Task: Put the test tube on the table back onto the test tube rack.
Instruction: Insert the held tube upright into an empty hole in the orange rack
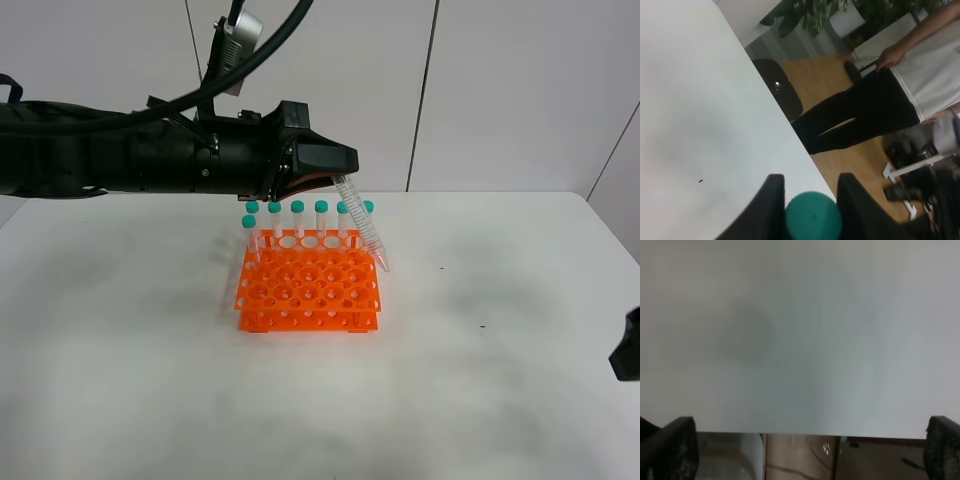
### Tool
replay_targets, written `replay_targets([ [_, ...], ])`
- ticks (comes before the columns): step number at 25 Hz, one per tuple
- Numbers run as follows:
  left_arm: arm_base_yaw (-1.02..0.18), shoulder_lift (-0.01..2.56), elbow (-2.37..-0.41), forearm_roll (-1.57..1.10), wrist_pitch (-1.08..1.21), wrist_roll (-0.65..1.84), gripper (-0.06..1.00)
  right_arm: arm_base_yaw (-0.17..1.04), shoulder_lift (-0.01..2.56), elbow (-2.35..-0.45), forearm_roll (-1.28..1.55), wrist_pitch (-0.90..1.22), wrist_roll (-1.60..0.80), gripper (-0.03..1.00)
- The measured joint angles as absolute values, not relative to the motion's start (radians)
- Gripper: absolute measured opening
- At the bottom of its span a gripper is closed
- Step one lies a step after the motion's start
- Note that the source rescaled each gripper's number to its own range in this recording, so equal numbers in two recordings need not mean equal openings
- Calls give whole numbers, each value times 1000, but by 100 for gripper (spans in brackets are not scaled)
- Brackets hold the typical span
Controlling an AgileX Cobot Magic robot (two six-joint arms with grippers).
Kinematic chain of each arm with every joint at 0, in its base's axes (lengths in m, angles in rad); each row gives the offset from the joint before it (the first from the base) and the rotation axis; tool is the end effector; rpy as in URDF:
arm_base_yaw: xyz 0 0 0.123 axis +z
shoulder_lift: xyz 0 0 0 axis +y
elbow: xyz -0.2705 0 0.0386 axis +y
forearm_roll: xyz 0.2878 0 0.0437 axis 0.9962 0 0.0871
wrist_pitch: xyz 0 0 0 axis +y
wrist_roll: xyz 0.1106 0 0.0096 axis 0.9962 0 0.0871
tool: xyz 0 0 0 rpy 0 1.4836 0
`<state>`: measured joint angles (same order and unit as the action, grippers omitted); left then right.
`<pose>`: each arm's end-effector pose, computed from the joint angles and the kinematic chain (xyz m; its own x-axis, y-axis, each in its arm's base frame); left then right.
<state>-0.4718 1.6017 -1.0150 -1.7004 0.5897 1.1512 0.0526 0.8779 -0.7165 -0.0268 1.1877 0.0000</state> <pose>0.3245 -0.2344 0.2321 -0.7511 -0.1262 -0.6480 0.5010 0.5302 -0.6840 0.1816 0.0068 0.2469 -0.9508 -0.0601 -0.3039 -0.0545 0.9982 -0.0267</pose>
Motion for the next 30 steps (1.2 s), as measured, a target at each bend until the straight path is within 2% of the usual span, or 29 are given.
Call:
replay_targets([
  [5, -472, 1602, -1015, -1700, 590, 1151, 2, 53, 565, -573, -17, 1058, 0, 100],
  [12, -472, 1602, -1015, -1700, 591, 1151, 2, 53, 259, -494, 9, 1031, 0, 100],
  [24, -472, 1602, -1015, -1700, 592, 1151, 2, 53, 8, -494, 9, 1025, 0, 100],
  [30, -472, 1602, -1015, -1700, 591, 1151, 2, 53, -4, -494, 11, 1026, 0, 100],
])
